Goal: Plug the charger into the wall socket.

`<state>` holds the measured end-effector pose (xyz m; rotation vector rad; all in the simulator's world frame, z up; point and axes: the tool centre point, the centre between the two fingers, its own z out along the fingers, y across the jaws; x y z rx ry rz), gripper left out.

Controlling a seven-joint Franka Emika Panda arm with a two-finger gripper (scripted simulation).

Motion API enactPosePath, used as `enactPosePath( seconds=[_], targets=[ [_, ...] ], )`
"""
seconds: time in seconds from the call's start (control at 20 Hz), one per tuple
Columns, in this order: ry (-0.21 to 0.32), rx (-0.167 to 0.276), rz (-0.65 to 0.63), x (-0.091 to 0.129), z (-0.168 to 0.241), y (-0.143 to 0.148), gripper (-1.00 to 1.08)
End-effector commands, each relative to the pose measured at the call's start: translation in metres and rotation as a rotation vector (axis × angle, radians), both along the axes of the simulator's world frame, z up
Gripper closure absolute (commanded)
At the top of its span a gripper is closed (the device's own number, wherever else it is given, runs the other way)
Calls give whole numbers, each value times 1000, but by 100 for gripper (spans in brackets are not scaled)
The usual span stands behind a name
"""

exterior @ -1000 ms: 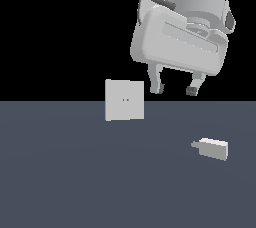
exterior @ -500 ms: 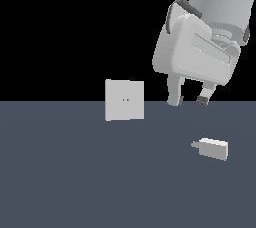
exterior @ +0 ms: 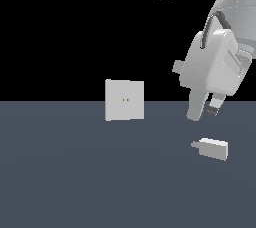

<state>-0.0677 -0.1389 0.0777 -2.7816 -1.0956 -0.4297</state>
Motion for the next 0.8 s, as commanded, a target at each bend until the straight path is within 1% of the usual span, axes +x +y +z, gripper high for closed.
enactPosePath(
  seconds=[0.0,0.4,0.75],
  targets=[
    [-9,4,27,0,-5,-5,-92],
    [-25,12,84,1,-15,-16,-92],
    [-26,13,93,2,-17,-18,-92]
  ],
)
